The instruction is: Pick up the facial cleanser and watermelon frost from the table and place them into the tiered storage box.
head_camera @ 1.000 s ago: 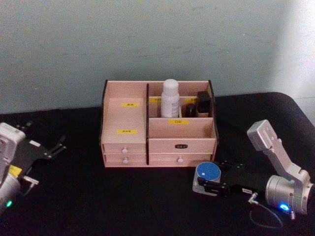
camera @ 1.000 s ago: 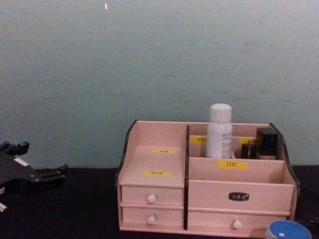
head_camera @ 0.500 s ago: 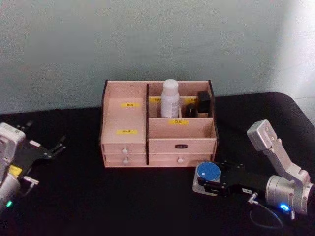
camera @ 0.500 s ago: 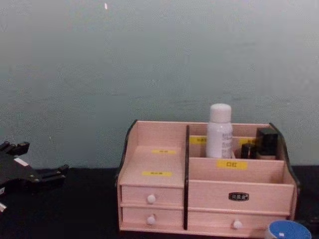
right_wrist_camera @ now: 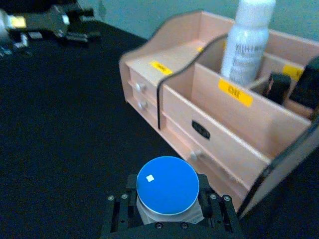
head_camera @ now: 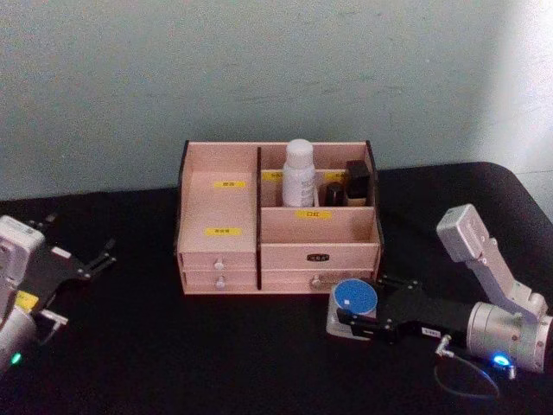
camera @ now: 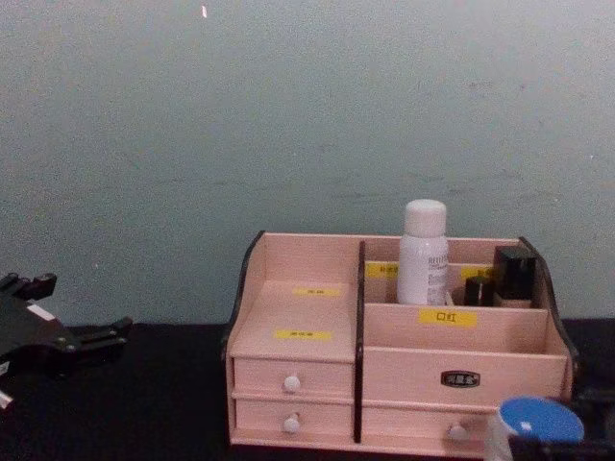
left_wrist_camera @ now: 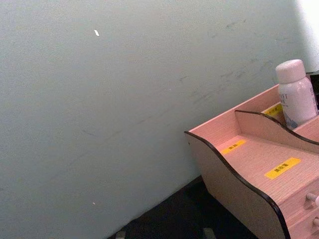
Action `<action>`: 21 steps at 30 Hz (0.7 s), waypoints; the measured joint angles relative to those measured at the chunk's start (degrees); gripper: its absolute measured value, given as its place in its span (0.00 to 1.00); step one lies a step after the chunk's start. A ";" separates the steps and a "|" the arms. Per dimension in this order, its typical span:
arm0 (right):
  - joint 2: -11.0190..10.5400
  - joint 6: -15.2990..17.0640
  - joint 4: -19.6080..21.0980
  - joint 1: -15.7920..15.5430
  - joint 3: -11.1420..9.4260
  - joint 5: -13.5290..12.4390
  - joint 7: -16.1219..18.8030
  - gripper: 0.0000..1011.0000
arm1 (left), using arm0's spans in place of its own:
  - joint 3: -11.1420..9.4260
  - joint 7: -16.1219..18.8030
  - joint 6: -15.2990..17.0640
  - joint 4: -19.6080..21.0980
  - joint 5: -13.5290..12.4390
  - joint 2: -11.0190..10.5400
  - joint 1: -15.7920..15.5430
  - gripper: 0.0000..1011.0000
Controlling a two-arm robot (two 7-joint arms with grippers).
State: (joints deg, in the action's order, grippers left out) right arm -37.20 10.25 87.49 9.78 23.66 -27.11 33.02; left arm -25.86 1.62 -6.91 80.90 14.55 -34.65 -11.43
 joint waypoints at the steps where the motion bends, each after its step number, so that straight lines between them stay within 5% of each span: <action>1: 0.00 0.00 0.00 0.00 0.00 0.00 0.00 0.70 | 0.00 0.00 0.00 0.00 0.00 0.00 0.00 0.99; 14: 1.01 -2.89 1.00 4.58 2.21 -1.28 3.06 0.70 | 0.00 0.00 0.00 0.00 0.00 0.00 0.00 0.99; 21: 3.63 -4.70 -0.21 9.18 4.50 -0.69 3.82 0.70 | 0.00 0.00 0.00 -0.01 0.00 0.00 0.00 0.99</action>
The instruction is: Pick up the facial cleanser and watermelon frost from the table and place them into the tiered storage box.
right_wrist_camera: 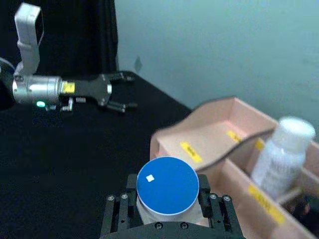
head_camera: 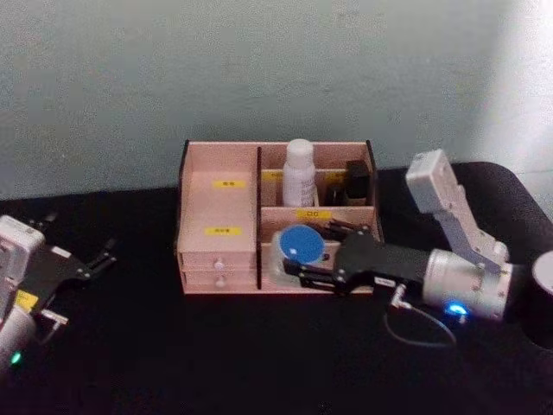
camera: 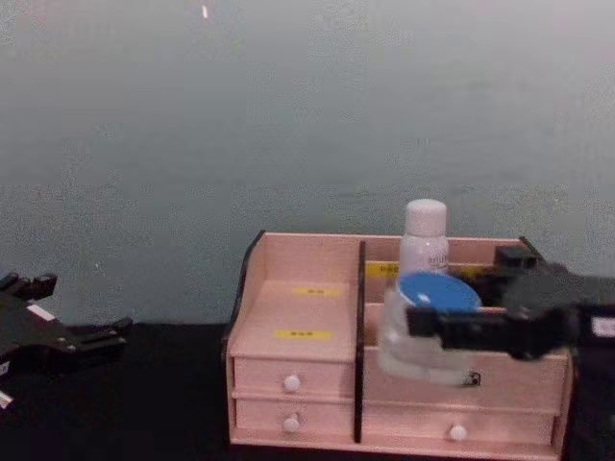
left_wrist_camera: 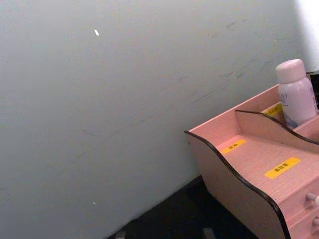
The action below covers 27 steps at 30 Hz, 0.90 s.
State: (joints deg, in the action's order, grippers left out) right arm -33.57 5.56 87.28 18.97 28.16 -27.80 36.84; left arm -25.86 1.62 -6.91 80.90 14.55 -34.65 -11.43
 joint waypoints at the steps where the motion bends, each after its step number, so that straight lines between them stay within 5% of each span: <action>1: 0.32 -0.14 -0.23 0.47 0.24 0.11 0.01 0.70 | 0.00 0.00 0.00 0.00 0.00 0.00 0.00 0.99; 27: 12.31 1.92 -15.17 15.59 6.39 2.81 -1.47 0.70 | 0.00 0.00 0.00 0.00 0.00 0.00 0.00 0.99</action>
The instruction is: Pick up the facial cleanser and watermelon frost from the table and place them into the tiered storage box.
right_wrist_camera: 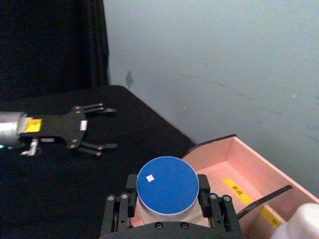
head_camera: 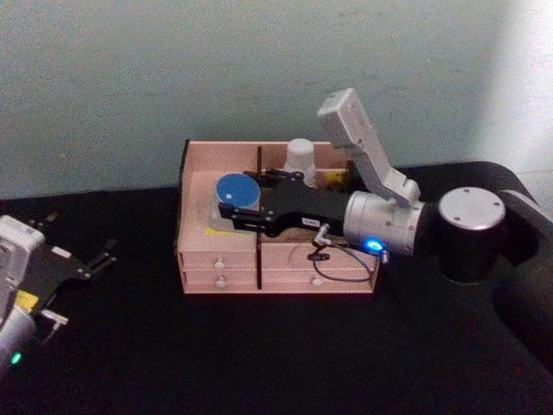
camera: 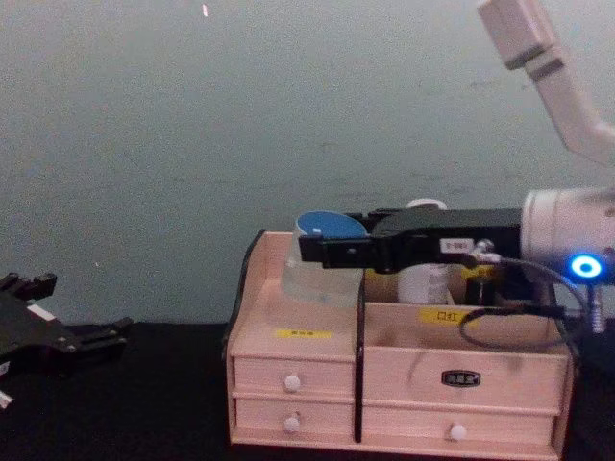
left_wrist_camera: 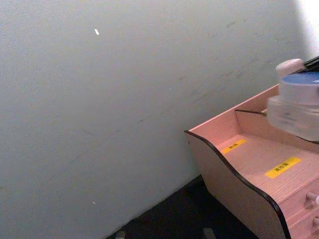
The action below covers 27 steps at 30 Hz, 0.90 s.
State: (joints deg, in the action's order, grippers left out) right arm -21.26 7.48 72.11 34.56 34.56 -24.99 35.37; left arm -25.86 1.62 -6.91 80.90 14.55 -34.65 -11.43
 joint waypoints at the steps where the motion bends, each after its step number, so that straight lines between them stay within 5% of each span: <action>1: 0.67 0.14 -1.07 0.70 0.14 0.25 -0.40 0.70 | 0.00 0.00 0.00 0.00 0.00 0.00 0.00 0.99; 14: 5.61 1.01 -9.25 5.00 0.70 3.49 -3.42 0.70 | 0.00 0.00 0.00 0.00 0.00 0.00 0.00 0.99; 27: 8.72 1.86 -15.55 7.69 0.60 5.14 -2.64 0.70 | 0.00 0.00 0.00 0.00 0.00 0.00 0.00 0.99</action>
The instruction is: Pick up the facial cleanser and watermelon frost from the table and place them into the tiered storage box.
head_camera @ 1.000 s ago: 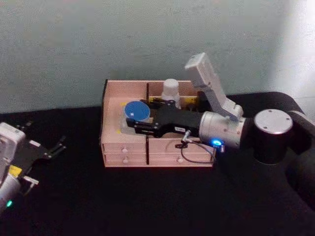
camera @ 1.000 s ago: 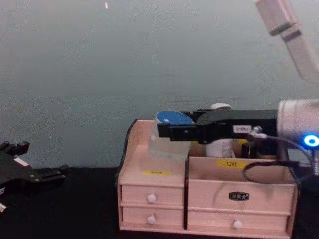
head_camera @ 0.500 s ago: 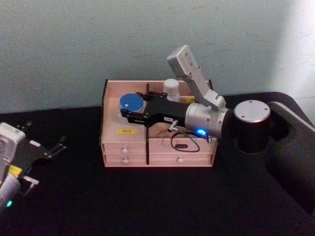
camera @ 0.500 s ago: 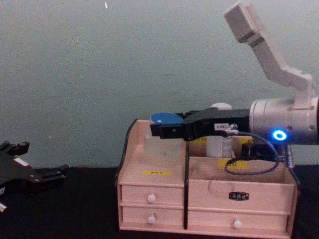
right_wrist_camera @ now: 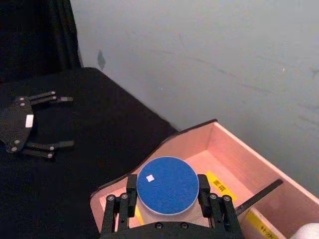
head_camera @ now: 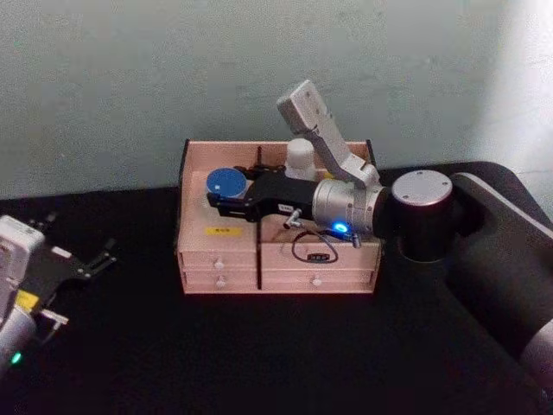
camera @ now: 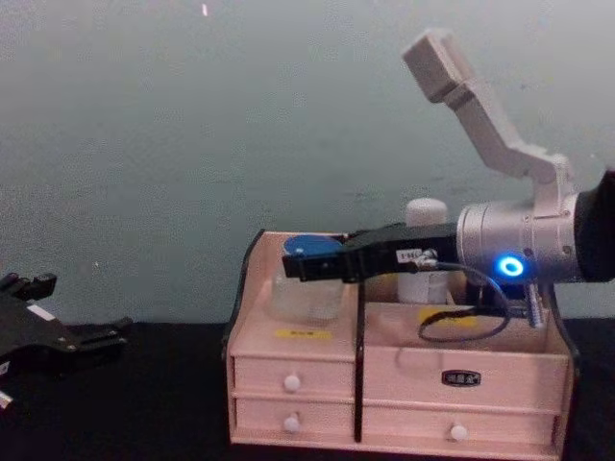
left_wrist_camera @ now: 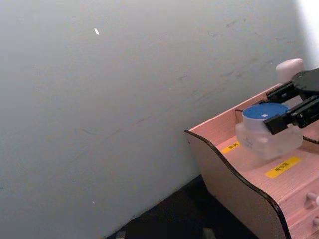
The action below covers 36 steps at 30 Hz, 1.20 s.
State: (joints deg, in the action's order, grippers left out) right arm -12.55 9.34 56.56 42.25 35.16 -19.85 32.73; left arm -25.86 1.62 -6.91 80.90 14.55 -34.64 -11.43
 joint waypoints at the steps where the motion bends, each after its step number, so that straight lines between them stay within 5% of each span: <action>1: 0.13 0.05 -0.30 0.10 -0.01 0.06 0.07 0.70 | 0.00 0.00 0.00 0.00 0.00 0.00 0.00 0.99; 36: 1.99 0.57 -4.00 1.25 -0.72 0.87 1.16 0.71 | 0.00 0.00 0.00 0.00 0.00 0.00 0.00 0.99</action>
State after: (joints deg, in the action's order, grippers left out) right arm -10.55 9.91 52.56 43.50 34.44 -18.98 33.89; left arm -25.86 1.62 -6.91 80.90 14.55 -34.65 -11.43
